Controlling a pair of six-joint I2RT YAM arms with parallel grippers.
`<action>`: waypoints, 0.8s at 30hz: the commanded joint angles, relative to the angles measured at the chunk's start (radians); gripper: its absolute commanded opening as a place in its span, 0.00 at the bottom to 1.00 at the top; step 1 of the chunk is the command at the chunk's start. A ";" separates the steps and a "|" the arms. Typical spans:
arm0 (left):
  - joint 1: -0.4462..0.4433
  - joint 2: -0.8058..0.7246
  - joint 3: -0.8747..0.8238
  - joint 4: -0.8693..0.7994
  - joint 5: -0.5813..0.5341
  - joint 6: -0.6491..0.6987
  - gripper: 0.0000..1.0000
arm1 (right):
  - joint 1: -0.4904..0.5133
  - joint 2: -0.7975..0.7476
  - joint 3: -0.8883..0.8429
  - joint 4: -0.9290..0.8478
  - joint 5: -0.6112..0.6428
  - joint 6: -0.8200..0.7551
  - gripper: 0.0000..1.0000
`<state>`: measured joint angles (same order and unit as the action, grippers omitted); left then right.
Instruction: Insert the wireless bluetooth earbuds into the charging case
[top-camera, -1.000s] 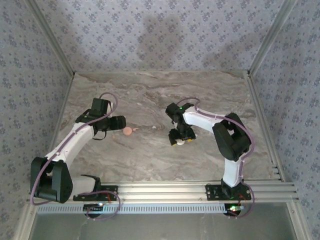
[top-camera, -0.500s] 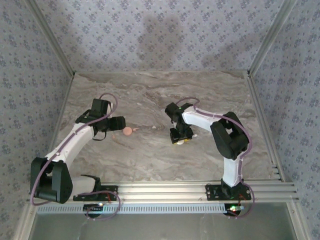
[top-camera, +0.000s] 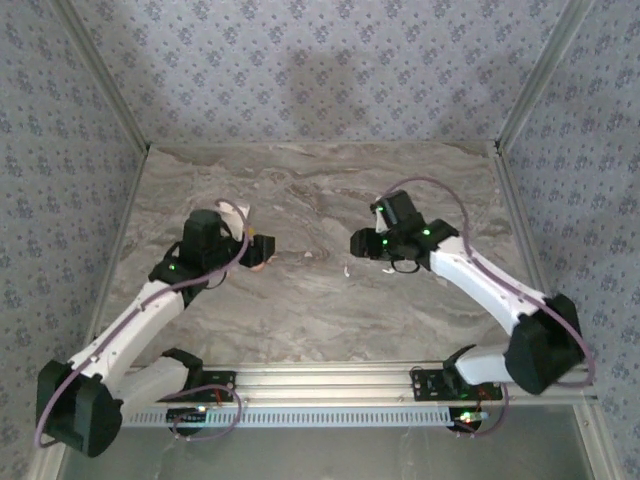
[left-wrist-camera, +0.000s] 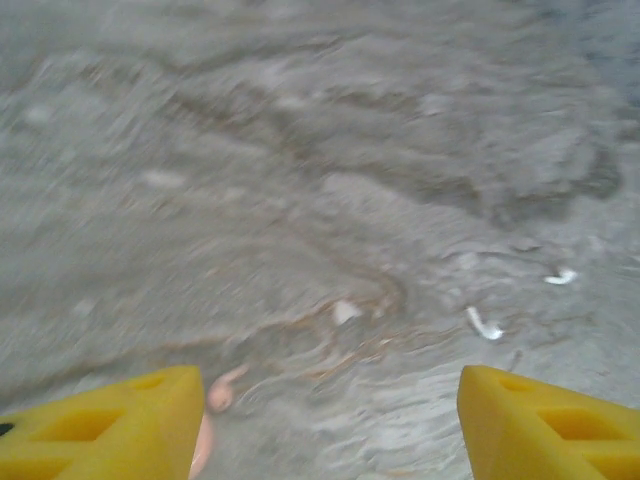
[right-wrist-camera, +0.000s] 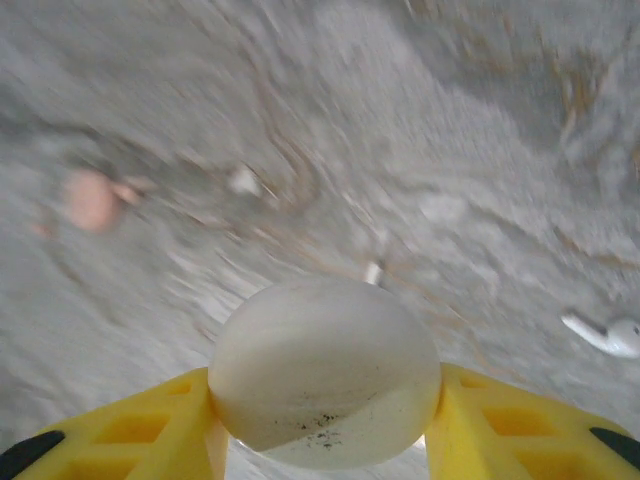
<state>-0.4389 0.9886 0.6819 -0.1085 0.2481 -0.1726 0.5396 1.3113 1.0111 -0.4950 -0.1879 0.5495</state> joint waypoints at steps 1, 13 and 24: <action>-0.080 -0.048 -0.081 0.310 0.055 0.130 0.65 | -0.035 -0.071 -0.064 0.208 -0.143 0.121 0.49; -0.266 0.059 -0.051 0.479 0.042 0.286 0.57 | 0.005 -0.141 -0.117 0.505 -0.329 0.257 0.49; -0.322 0.133 -0.050 0.655 -0.027 0.205 0.58 | 0.061 -0.122 -0.114 0.569 -0.352 0.288 0.49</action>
<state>-0.7551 1.1202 0.5976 0.4404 0.2485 0.0689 0.5884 1.1854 0.8997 0.0349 -0.5159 0.8200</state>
